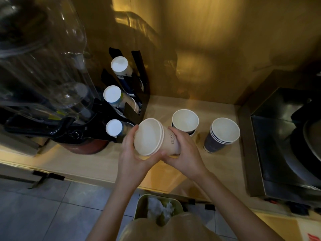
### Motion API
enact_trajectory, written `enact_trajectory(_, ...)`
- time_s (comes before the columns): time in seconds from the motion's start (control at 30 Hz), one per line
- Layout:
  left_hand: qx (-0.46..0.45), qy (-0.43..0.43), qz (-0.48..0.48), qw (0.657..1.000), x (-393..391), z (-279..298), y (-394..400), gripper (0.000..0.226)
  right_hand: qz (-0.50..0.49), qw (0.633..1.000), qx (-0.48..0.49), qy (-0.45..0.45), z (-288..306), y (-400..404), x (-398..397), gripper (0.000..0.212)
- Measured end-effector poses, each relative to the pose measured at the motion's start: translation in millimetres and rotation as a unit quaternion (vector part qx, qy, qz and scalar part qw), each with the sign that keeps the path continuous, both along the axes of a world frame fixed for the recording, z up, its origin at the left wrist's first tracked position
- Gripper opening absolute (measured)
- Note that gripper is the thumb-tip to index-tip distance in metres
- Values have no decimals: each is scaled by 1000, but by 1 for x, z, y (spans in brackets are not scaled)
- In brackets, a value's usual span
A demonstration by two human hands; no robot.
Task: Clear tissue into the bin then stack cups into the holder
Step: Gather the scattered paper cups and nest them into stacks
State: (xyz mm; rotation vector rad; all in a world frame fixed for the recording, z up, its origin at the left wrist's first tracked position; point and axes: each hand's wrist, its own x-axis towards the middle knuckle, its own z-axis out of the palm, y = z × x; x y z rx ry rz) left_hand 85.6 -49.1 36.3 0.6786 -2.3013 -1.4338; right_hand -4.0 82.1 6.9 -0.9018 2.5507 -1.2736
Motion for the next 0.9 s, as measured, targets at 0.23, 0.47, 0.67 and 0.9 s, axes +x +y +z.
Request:
enact_trajectory(0.23,129,9,37,991,-5,-8,-2,100,38,995,59,76,-1,3,-4,84)
enact_trajectory(0.47,96,-10,73,993,-5,-15,-8,91,64,994,85,37,-1,16,-20,90)
enact_trajectory(0.67,-5,-51,50,997,-14,-32,-7,89,-51,997,58,19,-2,29,-45,76)
enact_trajectory(0.9,-110,-85,-29,990,-38,-65,-1,86,-107,987,120,-11,-15,13,-76,104)
